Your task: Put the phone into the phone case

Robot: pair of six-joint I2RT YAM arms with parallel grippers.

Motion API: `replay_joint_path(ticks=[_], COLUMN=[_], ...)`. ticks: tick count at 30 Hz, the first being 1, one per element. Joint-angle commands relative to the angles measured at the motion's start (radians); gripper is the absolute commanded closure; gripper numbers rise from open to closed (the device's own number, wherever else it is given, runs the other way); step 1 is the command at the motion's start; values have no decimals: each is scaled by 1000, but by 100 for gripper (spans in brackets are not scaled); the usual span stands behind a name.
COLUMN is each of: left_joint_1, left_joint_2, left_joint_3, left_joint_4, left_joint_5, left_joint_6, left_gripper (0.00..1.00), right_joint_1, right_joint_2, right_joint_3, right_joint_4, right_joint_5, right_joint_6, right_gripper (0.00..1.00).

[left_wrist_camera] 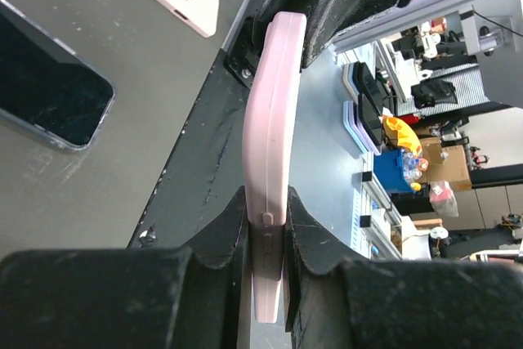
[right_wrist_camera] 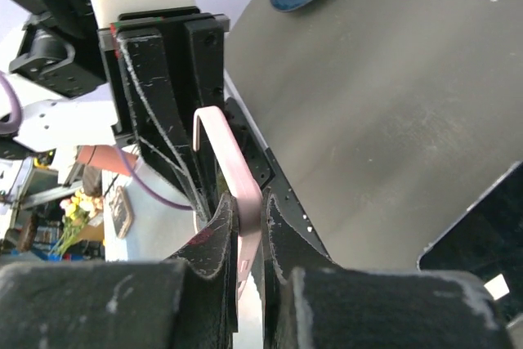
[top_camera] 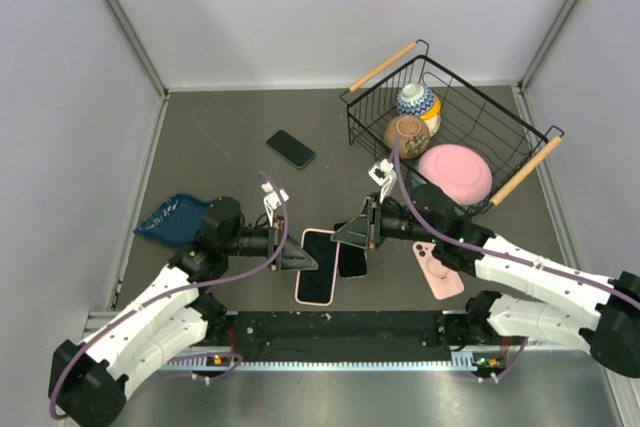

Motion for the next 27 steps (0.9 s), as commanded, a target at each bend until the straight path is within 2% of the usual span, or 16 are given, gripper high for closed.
replay_joint_path(ticks=[1,5,6,8,9,11,12,14,15,16,22,27], left_joint_1=[3,3,3,3,5,6,8,11,14,15,34,72], left_joint_2=[54,66,66,68,77,92,115,165,187,212,417,623], left_joint_3=[69,81,81,80,80,92,98,110,117,121,166,241], left_joint_4=[-139,-139,-136,-128,-129,-148,-154,-178,-185,-182,-96,-70], left_joint_5=[-179,-227,-257,-299,-337,-374,-395,-458,-480,-503,-501,-396], left_joint_6=[63,42,39,19,19,28,31,36,36,37,45,44], left_gripper=[100,100,100,100,100,100,100,100,100,100,100,100], right_joint_1=[12,11,11,11,11,11,9,11,12,11,9,11], right_joint_2=[-2,7,5,-22,-37,-74,-109,-145,-160,-195,-327,-376], right_joint_3=[79,71,70,71,68,68,71,74,77,76,39,51], right_joint_4=[29,-2,-7,-49,-65,-130,-152,-226,-247,-267,-361,-428], right_joint_5=[60,98,102,124,161,203,232,250,269,279,335,355], right_joint_6=[68,98,100,82,75,48,36,3,-4,-15,-21,-43], right_gripper=[100,99,86,75,62,45,33,20,5,1,1,1])
